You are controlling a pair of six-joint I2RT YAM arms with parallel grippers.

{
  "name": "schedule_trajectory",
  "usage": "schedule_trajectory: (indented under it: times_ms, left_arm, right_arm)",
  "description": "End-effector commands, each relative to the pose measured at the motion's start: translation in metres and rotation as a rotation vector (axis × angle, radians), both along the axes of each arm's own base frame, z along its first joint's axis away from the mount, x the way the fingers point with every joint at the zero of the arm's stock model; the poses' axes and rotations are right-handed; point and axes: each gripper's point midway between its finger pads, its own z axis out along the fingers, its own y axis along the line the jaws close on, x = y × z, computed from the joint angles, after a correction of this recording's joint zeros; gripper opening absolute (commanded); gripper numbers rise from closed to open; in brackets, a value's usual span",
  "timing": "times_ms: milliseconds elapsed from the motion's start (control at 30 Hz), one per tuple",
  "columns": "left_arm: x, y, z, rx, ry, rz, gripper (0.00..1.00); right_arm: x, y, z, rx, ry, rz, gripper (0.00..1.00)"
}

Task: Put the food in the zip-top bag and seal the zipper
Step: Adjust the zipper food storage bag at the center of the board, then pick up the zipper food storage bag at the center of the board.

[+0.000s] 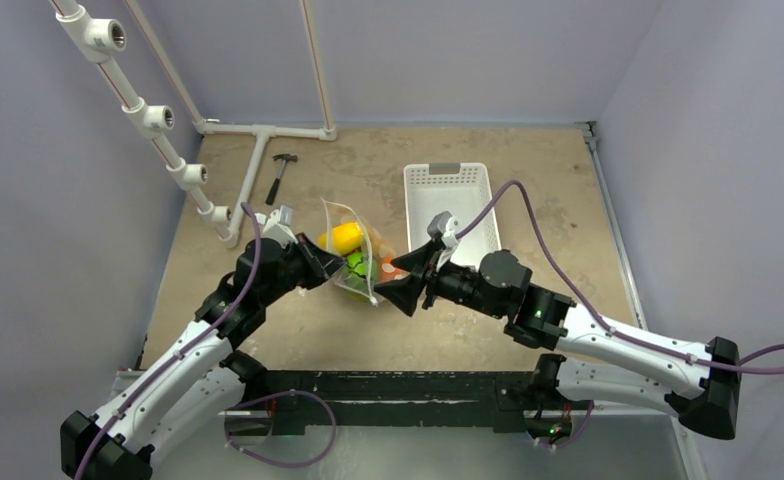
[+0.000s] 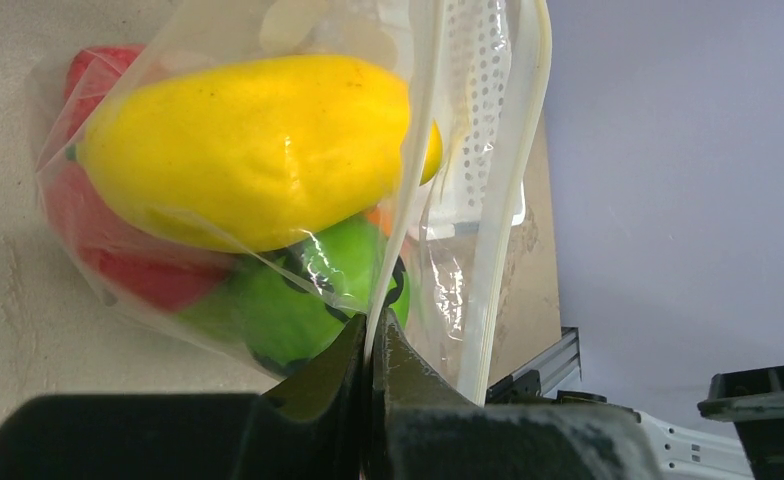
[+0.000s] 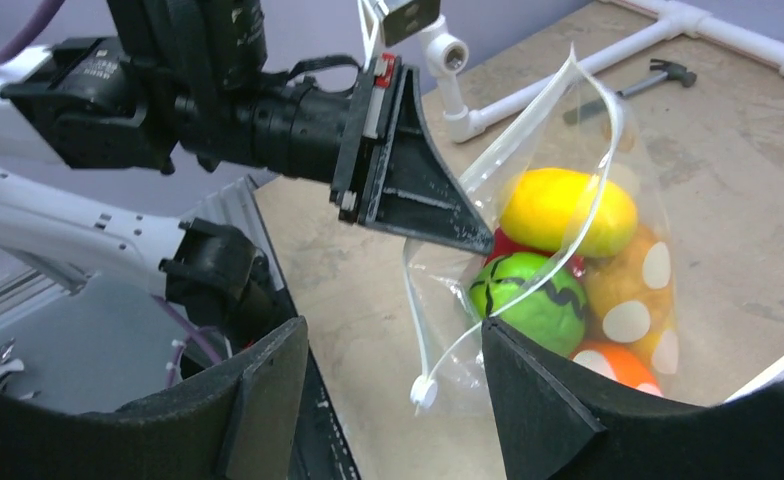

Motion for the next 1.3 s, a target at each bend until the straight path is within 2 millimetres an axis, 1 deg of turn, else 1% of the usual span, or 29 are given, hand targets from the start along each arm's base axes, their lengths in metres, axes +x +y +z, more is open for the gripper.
schedule_trajectory:
  times_ms: [0,67,200,233,333,433,500,633,767,933,1167,1267]
  left_arm:
    - [0.003,-0.001,0.01,-0.032,-0.041,0.009,0.0]
    - [0.002,-0.001,0.01,-0.031,-0.041,0.008,0.0]
    - [0.002,0.0,0.008,-0.028,-0.04,0.008,0.0]
    - [0.001,0.0,0.008,-0.027,-0.039,0.008,0.0]
    - [0.001,0.0,0.009,-0.029,-0.042,0.007,0.0]
    - [0.001,0.0,0.01,-0.035,-0.045,0.009,0.0]
    - [0.001,0.0,0.011,-0.036,-0.046,0.007,0.0]
    - [0.001,-0.001,0.009,-0.032,-0.043,0.003,0.0]
    - [0.0,0.0,0.008,-0.029,-0.042,0.005,0.0]
    - [0.001,-0.001,0.007,-0.028,-0.039,0.002,0.0]
    - [0.001,-0.002,0.009,-0.029,-0.039,-0.003,0.0]
    - [0.0,-0.001,0.007,-0.027,-0.036,-0.004,0.0]
  right_arm:
    - [-0.017,0.002,0.005,0.095,-0.006,0.034,0.66]
    - [-0.019,0.002,0.001,0.111,0.005,0.007,0.66]
    - [-0.026,0.009,-0.006,0.13,0.025,-0.019,0.66]
    - [-0.026,0.011,-0.01,0.125,0.035,-0.042,0.66]
    - [-0.02,0.012,-0.032,0.087,0.077,-0.182,0.65]
    - [-0.025,0.013,-0.046,0.083,0.104,-0.254,0.65]
    - [-0.023,0.012,-0.054,0.064,0.113,-0.304,0.64]
    - [-0.018,0.013,-0.061,0.066,0.133,-0.377,0.63]
    - [-0.014,0.015,-0.072,0.062,0.152,-0.433,0.63]
    - [-0.007,0.018,-0.094,0.021,0.148,-0.518,0.63]
    - [-0.004,0.022,-0.098,0.007,0.076,-0.541,0.61]
    - [-0.006,0.024,-0.096,0.005,0.048,-0.545,0.59]
